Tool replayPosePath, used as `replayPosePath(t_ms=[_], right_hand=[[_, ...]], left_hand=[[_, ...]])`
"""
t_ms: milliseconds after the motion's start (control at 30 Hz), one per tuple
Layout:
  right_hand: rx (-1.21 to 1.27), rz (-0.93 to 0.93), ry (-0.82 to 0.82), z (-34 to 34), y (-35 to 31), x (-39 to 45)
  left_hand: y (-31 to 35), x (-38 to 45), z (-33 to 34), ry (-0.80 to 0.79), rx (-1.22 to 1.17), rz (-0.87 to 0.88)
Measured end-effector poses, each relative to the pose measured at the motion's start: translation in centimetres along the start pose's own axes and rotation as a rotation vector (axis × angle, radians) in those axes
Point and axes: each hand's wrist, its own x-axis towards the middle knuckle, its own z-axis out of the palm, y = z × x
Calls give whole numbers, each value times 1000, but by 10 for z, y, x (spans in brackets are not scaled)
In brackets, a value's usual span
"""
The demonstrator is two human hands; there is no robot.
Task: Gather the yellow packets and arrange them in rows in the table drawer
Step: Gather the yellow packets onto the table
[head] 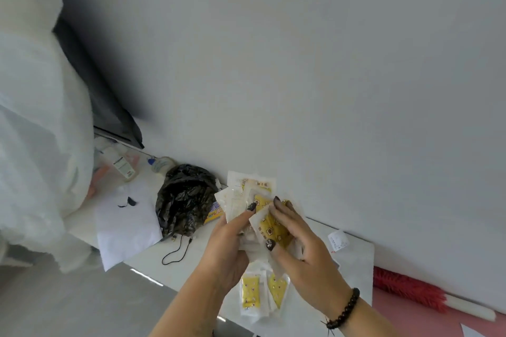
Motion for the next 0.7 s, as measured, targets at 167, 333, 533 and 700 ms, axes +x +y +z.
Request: replayPosePath(t_ms=[167, 333, 533, 700], right_hand=[[-170, -189, 216, 4, -48, 7], [210, 62, 60, 35, -105, 10], [339, 99, -89, 117, -143, -12], [371, 96, -160, 219, -180, -46]], left_hand=[[26, -53, 4, 35, -98, 123], [57, -106, -7, 130, -162, 267], [102, -177, -63, 303, -134, 363], [131, -261, -137, 459, -13, 489]])
